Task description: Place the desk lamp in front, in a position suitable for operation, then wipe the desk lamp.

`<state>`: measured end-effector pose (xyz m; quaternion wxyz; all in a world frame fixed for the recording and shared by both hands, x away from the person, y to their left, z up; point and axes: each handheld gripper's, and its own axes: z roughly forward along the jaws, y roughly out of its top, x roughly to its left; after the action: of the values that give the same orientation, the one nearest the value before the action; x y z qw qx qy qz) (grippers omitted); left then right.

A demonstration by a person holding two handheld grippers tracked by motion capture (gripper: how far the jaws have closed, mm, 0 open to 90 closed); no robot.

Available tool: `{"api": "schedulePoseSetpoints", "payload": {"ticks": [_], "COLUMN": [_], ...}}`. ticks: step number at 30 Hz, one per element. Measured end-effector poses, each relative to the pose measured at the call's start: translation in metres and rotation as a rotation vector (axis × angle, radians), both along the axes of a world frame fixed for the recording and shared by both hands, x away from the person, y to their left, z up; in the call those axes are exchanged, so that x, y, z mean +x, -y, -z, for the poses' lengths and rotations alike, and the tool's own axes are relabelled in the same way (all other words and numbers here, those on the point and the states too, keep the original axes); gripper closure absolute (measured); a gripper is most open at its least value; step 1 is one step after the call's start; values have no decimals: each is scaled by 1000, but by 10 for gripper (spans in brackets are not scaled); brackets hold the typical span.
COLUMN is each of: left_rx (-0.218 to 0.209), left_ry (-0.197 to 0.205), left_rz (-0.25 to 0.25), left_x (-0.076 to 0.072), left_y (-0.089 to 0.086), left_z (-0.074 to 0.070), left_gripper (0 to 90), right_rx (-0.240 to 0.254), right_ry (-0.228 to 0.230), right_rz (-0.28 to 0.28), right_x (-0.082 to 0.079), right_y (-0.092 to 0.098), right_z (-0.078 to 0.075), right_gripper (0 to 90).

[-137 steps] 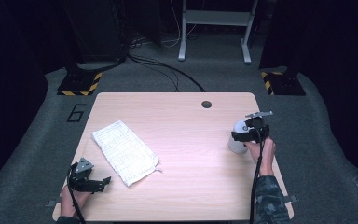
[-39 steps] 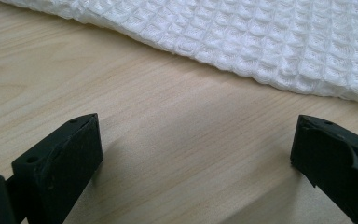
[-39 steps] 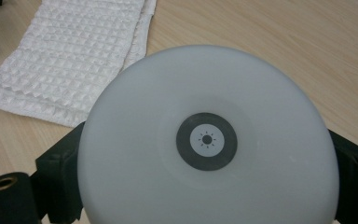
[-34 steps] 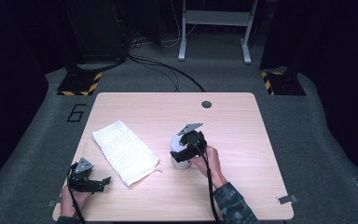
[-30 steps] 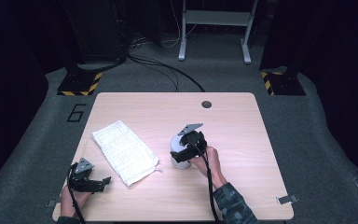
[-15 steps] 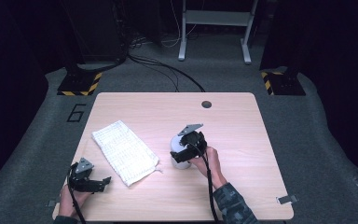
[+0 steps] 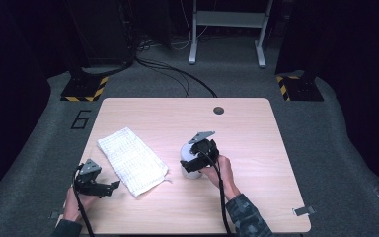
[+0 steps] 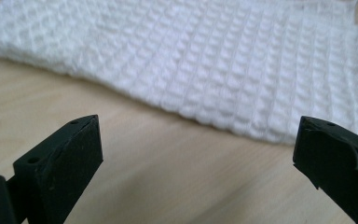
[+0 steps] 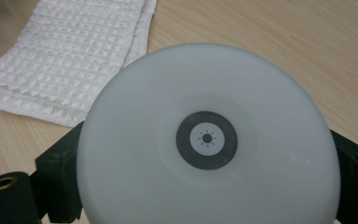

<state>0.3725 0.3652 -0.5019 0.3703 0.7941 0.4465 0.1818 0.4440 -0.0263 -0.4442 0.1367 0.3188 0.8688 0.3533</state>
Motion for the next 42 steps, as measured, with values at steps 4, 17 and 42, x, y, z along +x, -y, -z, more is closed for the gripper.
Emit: {"api": "schedulePoseSetpoints", "payload": {"ticks": [4, 17, 42], "left_rx": [9, 38, 96], "left_ry": [13, -38, -68], "left_rz": [40, 60, 44], "left_x": [13, 61, 71], "left_y": [8, 26, 34], "left_z": [-8, 1, 18], "left_gripper": [7, 6, 184], "right_rx": [-1, -4, 41], "right_ry": [2, 0, 35], "right_rz": [2, 2, -10], "right_x": [0, 0, -3], "right_y": [0, 0, 3], "right_z": [0, 0, 5], "right_gripper": [85, 85, 85]}}
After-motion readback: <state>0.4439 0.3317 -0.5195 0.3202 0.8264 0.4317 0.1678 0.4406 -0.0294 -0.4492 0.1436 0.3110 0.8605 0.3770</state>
